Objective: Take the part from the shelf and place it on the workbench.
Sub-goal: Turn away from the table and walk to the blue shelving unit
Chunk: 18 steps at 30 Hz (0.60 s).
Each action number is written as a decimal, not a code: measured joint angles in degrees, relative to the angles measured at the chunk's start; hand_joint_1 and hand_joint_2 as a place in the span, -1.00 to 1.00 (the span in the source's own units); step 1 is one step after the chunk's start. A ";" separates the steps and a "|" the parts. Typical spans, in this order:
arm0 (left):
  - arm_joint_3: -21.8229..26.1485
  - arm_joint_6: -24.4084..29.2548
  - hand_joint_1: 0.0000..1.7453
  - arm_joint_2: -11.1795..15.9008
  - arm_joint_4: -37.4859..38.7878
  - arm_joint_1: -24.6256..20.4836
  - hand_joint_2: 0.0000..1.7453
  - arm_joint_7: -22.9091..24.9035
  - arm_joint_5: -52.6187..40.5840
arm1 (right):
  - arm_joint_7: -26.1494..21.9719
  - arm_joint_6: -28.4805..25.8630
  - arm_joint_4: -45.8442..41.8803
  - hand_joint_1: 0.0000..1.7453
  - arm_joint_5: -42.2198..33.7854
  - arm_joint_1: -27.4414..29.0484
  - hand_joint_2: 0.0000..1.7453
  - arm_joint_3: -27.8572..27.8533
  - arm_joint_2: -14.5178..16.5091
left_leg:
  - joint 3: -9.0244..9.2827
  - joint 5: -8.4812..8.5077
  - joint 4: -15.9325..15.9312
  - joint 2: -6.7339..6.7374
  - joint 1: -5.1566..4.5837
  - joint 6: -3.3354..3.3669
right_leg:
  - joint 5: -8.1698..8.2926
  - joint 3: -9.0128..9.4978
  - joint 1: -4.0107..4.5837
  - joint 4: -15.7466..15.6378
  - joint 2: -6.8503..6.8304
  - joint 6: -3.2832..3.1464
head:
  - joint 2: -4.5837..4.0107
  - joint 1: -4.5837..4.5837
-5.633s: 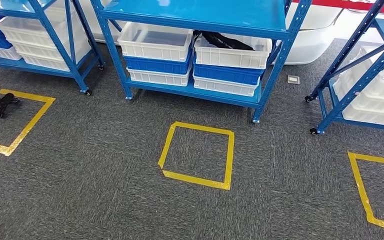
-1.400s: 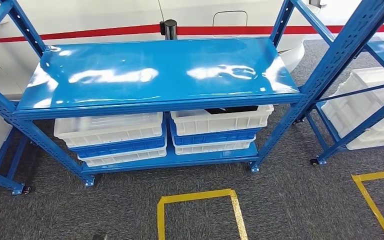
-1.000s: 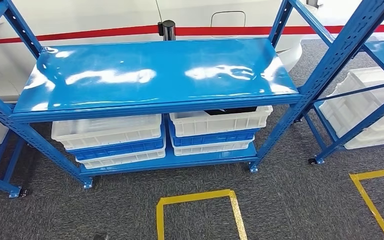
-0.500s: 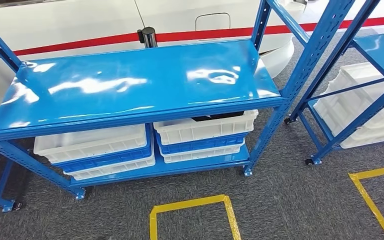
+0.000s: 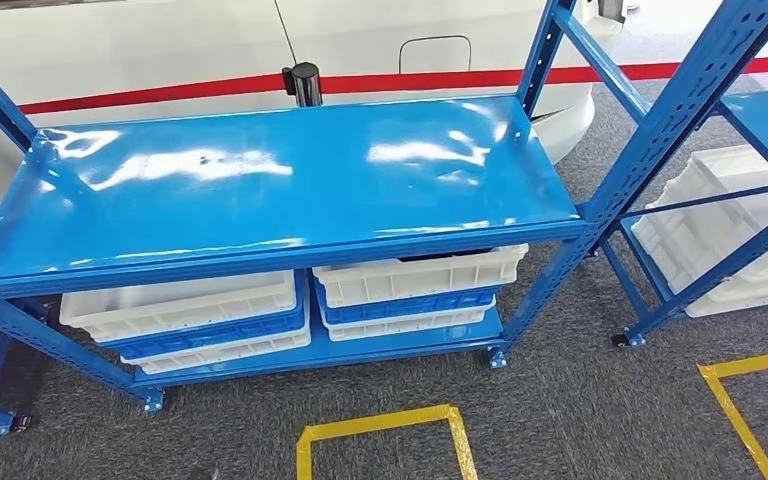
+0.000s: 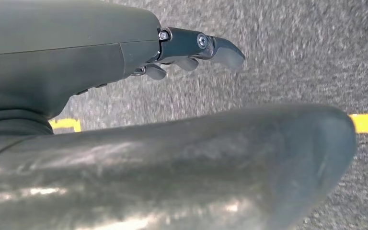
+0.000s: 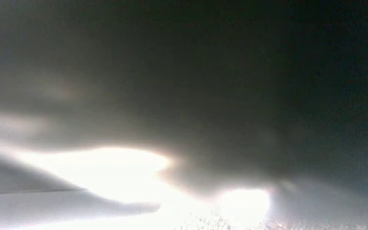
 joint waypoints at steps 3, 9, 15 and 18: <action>0.01 -0.30 -1.00 -0.06 0.01 0.07 -1.00 0.01 0.01 | -0.01 0.05 0.03 -1.00 0.03 0.15 -1.00 0.00 -0.17 | 1.56 -1.42 -0.05 -0.05 0.52 -1.28 | 6.17 2.57 -0.37 -10.06 -0.80 1.27 | 0.00 0.24; 0.01 -0.37 -1.00 -0.03 -0.01 -0.06 -1.00 0.14 0.01 | -0.11 0.08 0.09 -1.00 0.04 0.13 -1.00 -0.02 -0.31 | 1.98 -3.12 1.93 0.39 0.49 -3.22 | 7.04 4.61 -0.06 -12.44 -0.91 -2.61 | 0.00 -0.09; 0.02 -0.37 -1.00 -0.03 0.00 0.07 -1.00 0.17 -0.01 | -0.24 -0.08 0.09 -1.00 0.18 0.13 -1.00 -0.02 -0.30 | -8.56 -7.16 15.82 0.38 0.45 -3.09 | 5.10 7.26 0.93 -12.57 -0.26 -4.44 | 0.00 -0.57; 0.03 -0.37 -1.00 0.04 0.01 0.16 -1.00 0.17 -0.02 | -0.24 -0.11 0.09 -1.00 0.23 0.15 -1.00 -0.02 -0.19 | -6.56 0.30 6.46 0.35 -0.18 -1.67 | 3.82 9.08 1.47 -12.55 0.14 -4.24 | 0.00 -0.49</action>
